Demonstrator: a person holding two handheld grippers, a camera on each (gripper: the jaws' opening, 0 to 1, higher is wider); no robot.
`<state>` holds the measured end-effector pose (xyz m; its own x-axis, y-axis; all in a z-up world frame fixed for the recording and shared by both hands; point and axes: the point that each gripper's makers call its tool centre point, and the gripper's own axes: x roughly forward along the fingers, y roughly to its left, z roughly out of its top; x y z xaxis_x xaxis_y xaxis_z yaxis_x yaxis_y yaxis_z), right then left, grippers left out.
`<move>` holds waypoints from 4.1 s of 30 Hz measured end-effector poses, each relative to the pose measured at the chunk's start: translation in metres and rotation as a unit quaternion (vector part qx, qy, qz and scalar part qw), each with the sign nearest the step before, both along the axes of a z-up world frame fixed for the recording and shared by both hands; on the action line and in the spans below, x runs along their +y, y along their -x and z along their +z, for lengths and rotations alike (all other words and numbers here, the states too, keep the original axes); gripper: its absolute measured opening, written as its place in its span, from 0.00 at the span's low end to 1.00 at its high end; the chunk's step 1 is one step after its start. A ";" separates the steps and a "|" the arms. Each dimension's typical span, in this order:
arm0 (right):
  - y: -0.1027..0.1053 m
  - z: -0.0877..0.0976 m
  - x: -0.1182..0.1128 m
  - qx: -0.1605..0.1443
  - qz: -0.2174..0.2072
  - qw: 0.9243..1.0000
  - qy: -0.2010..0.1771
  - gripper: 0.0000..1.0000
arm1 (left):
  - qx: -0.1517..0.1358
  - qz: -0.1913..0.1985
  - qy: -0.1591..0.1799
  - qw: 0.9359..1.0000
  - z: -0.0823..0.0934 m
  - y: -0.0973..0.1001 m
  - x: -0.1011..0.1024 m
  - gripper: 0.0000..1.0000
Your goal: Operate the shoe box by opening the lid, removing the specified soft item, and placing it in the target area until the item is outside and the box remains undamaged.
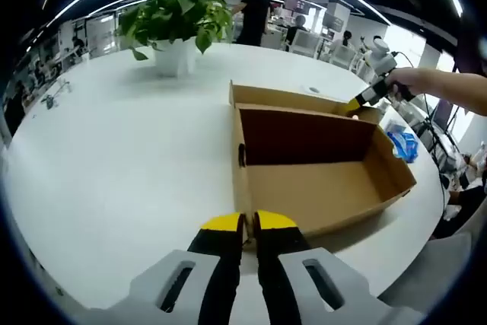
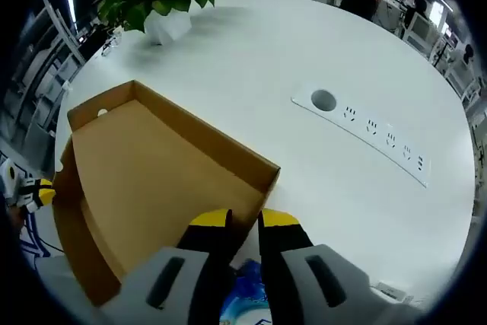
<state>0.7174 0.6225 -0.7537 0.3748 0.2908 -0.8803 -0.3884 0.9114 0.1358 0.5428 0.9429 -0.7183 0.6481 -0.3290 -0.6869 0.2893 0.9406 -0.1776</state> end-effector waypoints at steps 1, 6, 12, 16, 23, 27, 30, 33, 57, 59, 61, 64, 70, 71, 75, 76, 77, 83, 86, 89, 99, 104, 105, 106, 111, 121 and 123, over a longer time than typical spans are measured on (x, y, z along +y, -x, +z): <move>0.000 0.000 0.001 0.002 -0.005 1.000 -0.004 0.10 | 0.000 -0.001 0.001 1.000 0.000 0.000 0.000 0.03; -0.001 0.002 0.000 -0.006 -0.017 1.000 -0.007 0.08 | 0.000 -0.011 -0.005 1.000 0.000 0.000 -0.001 0.03; -0.004 0.006 -0.002 -0.011 -0.040 0.999 -0.020 0.06 | -0.005 -0.016 -0.004 1.000 -0.001 0.000 -0.001 0.03; -0.004 0.009 -0.003 -0.013 -0.057 0.998 -0.030 0.05 | -0.008 -0.016 -0.005 1.000 -0.001 0.000 -0.001 0.02; -0.004 0.016 -0.002 -0.021 -0.048 0.998 -0.024 0.03 | -0.010 -0.018 -0.002 1.000 -0.001 0.000 -0.001 0.02; -0.005 0.021 -0.002 -0.027 -0.052 0.998 -0.028 0.03 | -0.012 -0.019 -0.003 1.000 -0.001 0.001 0.000 0.02; -0.006 0.025 -0.002 -0.033 -0.048 0.998 -0.026 0.03 | -0.011 -0.019 0.000 1.000 -0.001 0.000 0.000 0.02; -0.006 0.029 -0.003 -0.043 -0.047 0.998 -0.027 0.02 | -0.011 -0.019 -0.001 1.000 -0.001 0.000 0.000 0.02; -0.001 0.083 -0.003 -0.102 -0.067 0.990 -0.072 0.00 | -0.013 -0.020 -0.003 1.000 0.000 0.001 -0.001 0.02; 0.001 0.087 -0.003 -0.107 -0.066 0.989 -0.074 0.00 | -0.014 -0.020 -0.003 1.000 0.000 0.001 -0.001 0.02; 0.003 0.092 -0.002 -0.113 -0.065 0.988 -0.077 0.00 | -0.014 -0.020 -0.002 1.000 0.000 0.002 -0.001 0.02; 0.006 0.099 -0.002 -0.124 -0.063 0.987 -0.082 0.00 | -0.014 -0.020 -0.003 1.000 0.000 0.002 -0.001 0.02; 0.014 0.109 -0.002 -0.138 -0.061 0.984 -0.091 0.00 | -0.016 -0.021 -0.003 1.000 0.000 0.002 -0.001 0.02; 0.015 0.110 -0.002 -0.140 -0.061 0.984 -0.092 0.00 | -0.016 -0.022 -0.003 1.000 0.000 0.001 -0.001 0.02; 0.021 0.115 -0.002 -0.148 -0.061 0.982 -0.096 0.00 | -0.017 -0.023 -0.002 1.000 0.001 0.001 -0.002 0.02; 0.023 0.116 -0.003 -0.149 -0.061 0.982 -0.096 0.00 | -0.017 -0.023 -0.002 1.000 0.001 0.001 -0.002 0.02; 0.024 0.116 -0.003 -0.151 -0.061 0.982 -0.097 0.00 | -0.017 -0.024 -0.003 1.000 0.001 0.001 -0.002 0.02; 0.033 0.126 -0.002 -0.167 -0.057 0.979 -0.106 0.00 | -0.018 -0.025 -0.004 1.000 0.001 0.001 -0.002 0.02; 0.037 0.131 0.000 -0.174 -0.051 0.978 -0.106 0.00 | -0.018 -0.027 -0.005 0.999 0.001 0.001 -0.002 0.02; 0.041 0.135 0.001 -0.181 -0.046 0.977 -0.106 0.00 | -0.018 -0.027 -0.007 0.999 0.001 0.001 -0.002 0.02; 0.058 0.146 0.006 -0.208 -0.031 0.972 -0.105 0.00 | -0.019 -0.025 -0.010 0.999 0.002 0.001 -0.002 0.02; 0.066 0.149 0.007 -0.221 -0.024 0.970 -0.100 0.00 | -0.018 -0.028 -0.010 0.999 0.002 0.001 -0.003 0.02; 0.067 0.150 0.007 -0.222 -0.025 0.969 -0.101 0.00 | -0.018 -0.029 -0.010 0.999 0.002 0.001 -0.003 0.02; 0.069 0.151 0.008 -0.225 -0.025 0.969 -0.102 0.00 | -0.018 -0.029 -0.010 0.999 0.002 0.001 -0.003 0.02; 0.077 0.152 0.009 -0.234 -0.027 0.966 -0.104 0.00 | -0.019 -0.028 -0.009 0.999 0.002 0.001 -0.003 0.02; 0.096 0.153 0.012 -0.256 -0.027 0.961 -0.103 0.00 | -0.019 -0.025 -0.007 0.999 0.002 0.001 -0.002 0.02; 0.100 0.153 0.013 -0.262 -0.024 0.960 -0.100 0.00 | -0.019 -0.025 -0.009 0.999 0.002 0.001 -0.002 0.02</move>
